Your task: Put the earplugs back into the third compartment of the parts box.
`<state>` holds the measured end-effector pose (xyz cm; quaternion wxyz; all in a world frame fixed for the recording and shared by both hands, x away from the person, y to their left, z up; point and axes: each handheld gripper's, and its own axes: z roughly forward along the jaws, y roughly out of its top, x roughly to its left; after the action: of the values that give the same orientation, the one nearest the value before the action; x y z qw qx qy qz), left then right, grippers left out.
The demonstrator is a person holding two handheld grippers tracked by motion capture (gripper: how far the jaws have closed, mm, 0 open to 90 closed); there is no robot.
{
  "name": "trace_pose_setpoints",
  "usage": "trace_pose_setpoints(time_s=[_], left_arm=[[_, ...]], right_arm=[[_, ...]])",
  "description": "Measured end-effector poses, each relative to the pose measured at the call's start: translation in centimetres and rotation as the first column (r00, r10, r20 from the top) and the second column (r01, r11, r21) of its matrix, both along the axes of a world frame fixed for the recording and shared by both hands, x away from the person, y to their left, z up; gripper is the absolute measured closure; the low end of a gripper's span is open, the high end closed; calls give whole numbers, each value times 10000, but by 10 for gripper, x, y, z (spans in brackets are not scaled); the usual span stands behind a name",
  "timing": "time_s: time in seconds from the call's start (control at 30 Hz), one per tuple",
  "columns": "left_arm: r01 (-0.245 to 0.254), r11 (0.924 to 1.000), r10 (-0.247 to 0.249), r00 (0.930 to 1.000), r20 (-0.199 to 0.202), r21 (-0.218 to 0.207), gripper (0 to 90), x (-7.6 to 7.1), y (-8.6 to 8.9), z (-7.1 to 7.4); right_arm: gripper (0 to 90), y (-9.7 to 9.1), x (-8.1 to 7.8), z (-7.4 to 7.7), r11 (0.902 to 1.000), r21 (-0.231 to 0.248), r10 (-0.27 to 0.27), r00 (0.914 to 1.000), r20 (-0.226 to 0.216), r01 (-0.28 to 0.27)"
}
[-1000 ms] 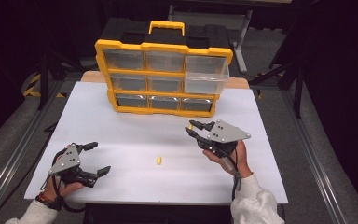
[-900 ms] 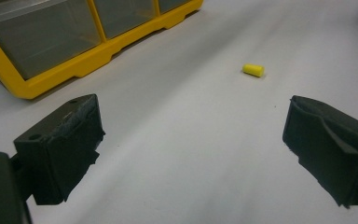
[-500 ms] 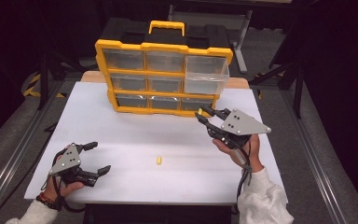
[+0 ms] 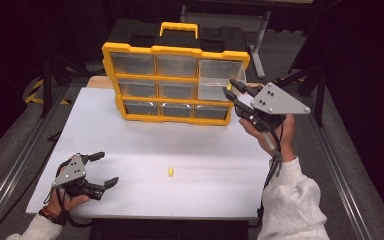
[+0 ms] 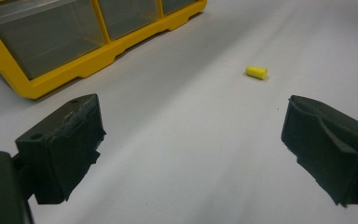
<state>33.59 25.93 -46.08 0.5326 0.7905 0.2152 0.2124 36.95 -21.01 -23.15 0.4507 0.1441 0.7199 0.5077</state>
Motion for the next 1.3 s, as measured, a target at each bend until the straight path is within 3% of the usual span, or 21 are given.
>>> trace_pose_setpoints(time_s=[0.17,0.3,0.67,0.7,0.77,0.87,1.3], left_arm=[[-3,10000,3,10000,1,-10,66,0,0,0],[8,10000,-8,10000,-39,1,66,0,0,0],[112,9999,-112,9999,-98,-60,65,1,1,-1],[112,9999,-113,9999,-93,-72,65,1,1,-1],[115,9999,-116,9999,-69,-92,65,1,2,-1],[144,9999,-144,9999,-67,-71,65,1,2,0],[114,9999,-114,9999,-86,4,65,2,2,0]], right_arm=[[718,-3,14,11,9993,129,-342,9993,-176,344],[716,-3,33,19,9957,96,-912,9952,-359,916],[700,3,60,17,9877,60,-1558,9857,-635,1565],[700,1,64,16,9864,344,-1577,9847,-747,1606],[698,0,67,15,9853,477,-1597,9834,-866,1642],[691,1,71,13,9836,286,-1746,9798,-973,1781],[677,-1,76,14,9768,290,-2084,9730,-994,2121]])
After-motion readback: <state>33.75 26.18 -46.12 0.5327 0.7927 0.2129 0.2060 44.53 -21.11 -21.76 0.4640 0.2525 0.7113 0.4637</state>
